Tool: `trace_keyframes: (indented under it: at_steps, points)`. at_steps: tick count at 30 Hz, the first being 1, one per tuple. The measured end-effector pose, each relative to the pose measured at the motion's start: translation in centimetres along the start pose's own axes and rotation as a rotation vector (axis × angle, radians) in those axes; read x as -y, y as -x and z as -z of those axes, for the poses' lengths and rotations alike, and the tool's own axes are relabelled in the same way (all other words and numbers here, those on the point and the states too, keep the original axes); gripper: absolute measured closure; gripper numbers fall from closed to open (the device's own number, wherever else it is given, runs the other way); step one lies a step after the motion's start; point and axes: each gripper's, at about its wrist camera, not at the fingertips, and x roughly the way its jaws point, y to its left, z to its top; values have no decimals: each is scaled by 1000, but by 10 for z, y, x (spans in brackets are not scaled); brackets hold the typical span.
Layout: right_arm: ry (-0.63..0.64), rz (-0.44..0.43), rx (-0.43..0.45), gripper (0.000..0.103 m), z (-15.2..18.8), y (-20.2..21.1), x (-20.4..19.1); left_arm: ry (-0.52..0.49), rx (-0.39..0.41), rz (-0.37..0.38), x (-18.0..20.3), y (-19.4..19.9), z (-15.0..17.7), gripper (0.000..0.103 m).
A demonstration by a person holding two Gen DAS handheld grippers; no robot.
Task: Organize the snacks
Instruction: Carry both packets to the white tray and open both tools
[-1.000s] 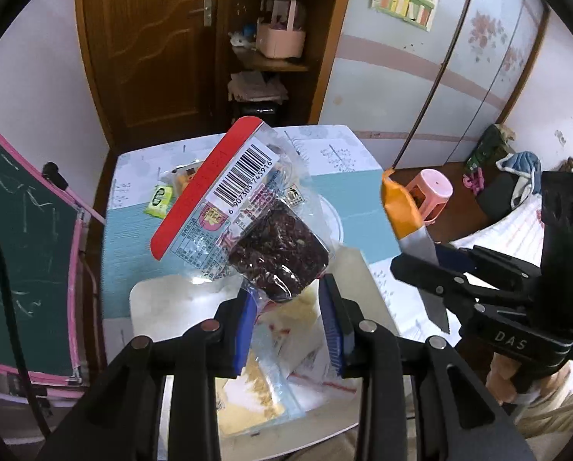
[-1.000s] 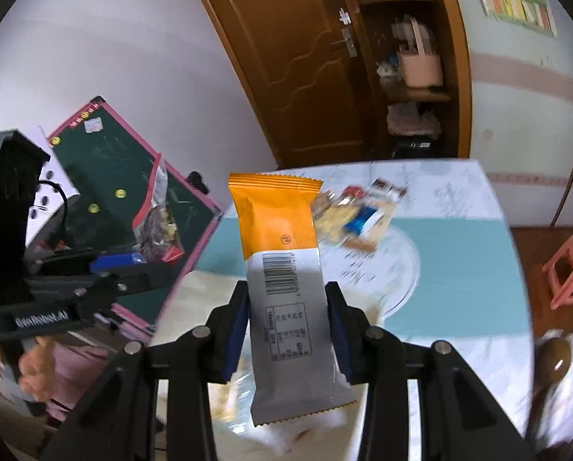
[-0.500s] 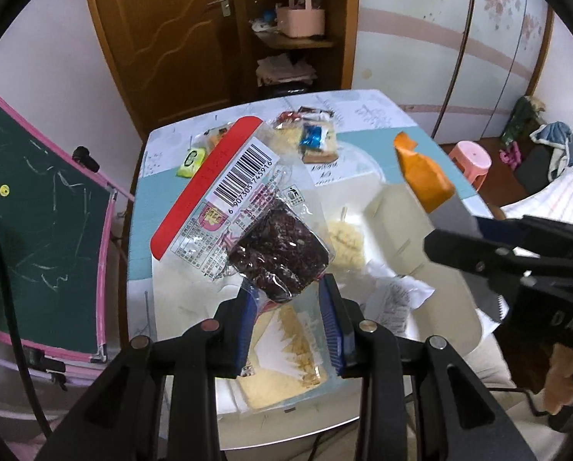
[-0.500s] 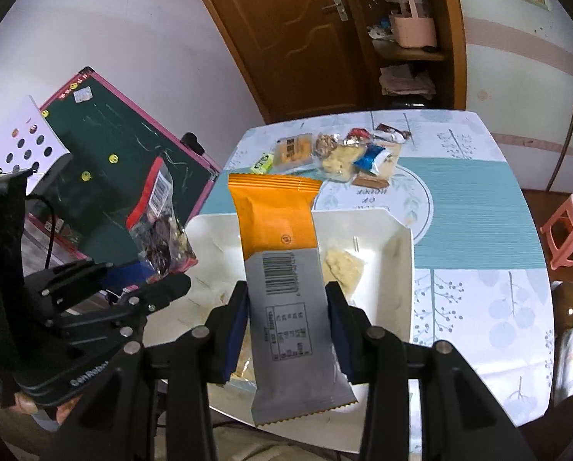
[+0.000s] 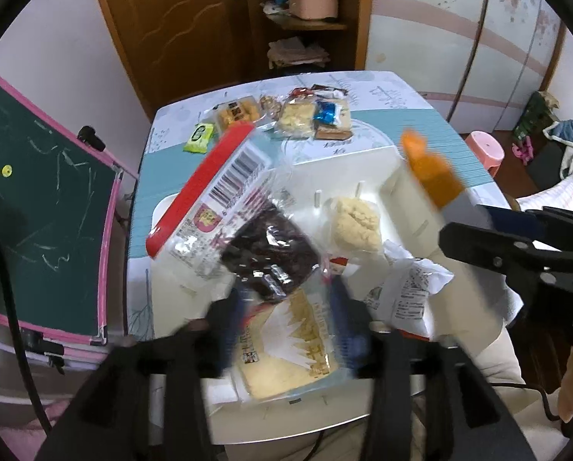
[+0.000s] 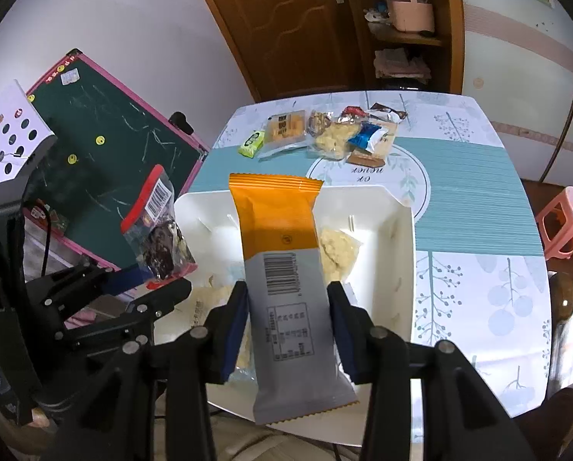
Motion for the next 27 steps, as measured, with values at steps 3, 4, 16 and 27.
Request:
trace_keyframes:
  at_steps: [3,4,16,27]
  points:
    - [2,3,-9,57,0,-1,-1,15,15,-25,-3,2,1,14]
    - [3,4,-8,55,0,-1,-2,17,24,-22,-3,3,1,13]
    - [21,4,-18,47,2,-3,-7,30,22,-16,-6,1,2,13]
    - [20,1,-36,47,1,-7,-7,33,21,-13,-7,0,3,13]
